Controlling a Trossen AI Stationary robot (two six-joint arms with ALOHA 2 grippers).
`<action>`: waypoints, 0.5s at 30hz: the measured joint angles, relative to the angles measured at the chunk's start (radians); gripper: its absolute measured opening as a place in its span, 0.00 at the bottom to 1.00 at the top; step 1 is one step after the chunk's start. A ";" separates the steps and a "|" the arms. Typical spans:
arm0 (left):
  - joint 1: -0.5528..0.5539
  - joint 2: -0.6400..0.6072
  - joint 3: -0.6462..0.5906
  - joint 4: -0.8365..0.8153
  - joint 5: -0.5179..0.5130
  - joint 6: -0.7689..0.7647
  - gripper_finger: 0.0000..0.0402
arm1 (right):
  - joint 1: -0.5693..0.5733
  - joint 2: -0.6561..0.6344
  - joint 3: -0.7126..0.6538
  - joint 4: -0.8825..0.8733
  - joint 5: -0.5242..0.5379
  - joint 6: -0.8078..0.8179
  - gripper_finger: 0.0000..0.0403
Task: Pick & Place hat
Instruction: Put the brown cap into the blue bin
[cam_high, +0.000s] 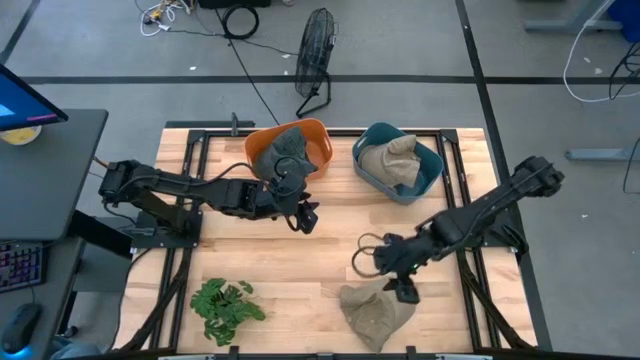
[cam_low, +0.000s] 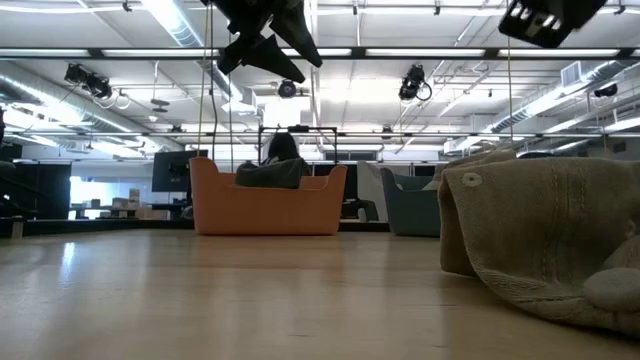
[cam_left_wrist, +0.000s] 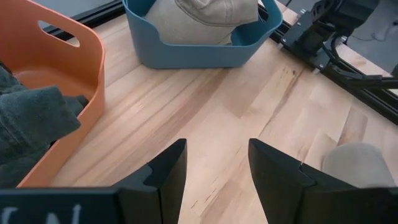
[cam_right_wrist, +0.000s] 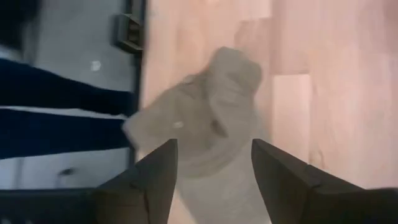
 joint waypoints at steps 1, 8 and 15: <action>0.000 0.000 0.000 0.000 0.001 0.009 0.44 | 0.011 0.022 0.000 0.006 0.021 0.013 0.52; -0.003 0.000 0.000 -0.007 0.027 0.031 0.44 | 0.085 0.189 0.000 0.019 0.101 0.040 0.52; -0.003 0.000 0.000 -0.032 0.028 0.032 0.44 | 0.104 0.293 0.000 0.062 0.256 0.149 0.52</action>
